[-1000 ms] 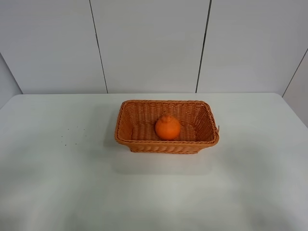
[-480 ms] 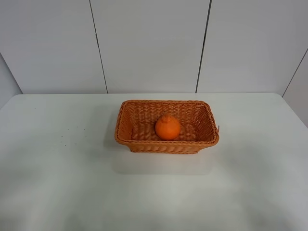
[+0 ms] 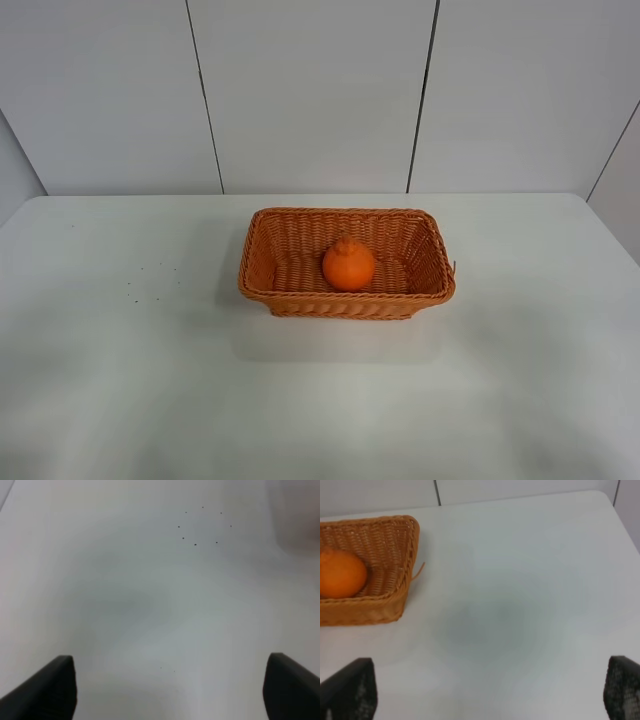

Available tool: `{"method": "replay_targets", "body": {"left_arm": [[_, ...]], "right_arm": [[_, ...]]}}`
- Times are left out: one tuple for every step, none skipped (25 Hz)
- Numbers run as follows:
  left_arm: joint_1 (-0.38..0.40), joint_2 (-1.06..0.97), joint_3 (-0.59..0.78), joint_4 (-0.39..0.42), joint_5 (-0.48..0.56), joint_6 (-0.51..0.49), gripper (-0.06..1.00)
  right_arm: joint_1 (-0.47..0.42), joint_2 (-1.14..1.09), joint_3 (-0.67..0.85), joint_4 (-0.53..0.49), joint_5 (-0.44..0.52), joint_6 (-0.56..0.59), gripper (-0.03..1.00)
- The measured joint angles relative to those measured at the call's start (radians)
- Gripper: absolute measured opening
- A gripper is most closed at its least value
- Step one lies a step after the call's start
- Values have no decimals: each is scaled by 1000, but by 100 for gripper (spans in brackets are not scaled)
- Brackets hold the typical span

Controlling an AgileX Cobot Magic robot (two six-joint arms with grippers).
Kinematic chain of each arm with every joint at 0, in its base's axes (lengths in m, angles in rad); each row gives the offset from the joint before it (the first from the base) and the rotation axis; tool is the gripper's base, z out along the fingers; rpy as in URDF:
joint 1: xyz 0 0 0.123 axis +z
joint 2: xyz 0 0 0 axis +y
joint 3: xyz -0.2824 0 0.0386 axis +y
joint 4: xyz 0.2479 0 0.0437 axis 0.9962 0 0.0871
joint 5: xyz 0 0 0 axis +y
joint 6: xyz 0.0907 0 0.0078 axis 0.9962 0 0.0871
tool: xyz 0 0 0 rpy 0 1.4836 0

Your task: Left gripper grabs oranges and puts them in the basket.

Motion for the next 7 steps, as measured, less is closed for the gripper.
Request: {"method": "replay_targets", "body": {"left_arm": [[0, 0, 0, 0, 0, 0, 86], [0, 0, 0, 0, 0, 0, 86], [0, 0, 0, 0, 0, 0, 86], [0, 0, 0, 0, 0, 0, 86], [0, 0, 0, 0, 0, 0, 86], [0, 0, 0, 0, 0, 0, 86], [0, 0, 0, 0, 0, 0, 86]], "right_arm": [[0, 0, 0, 0, 0, 0, 69], [0, 0, 0, 0, 0, 0, 69], [0, 0, 0, 0, 0, 0, 69], [0, 0, 0, 0, 0, 0, 69], [0, 0, 0, 0, 0, 0, 69], [0, 0, 0, 0, 0, 0, 69], [0, 0, 0, 0, 0, 0, 69]]}}
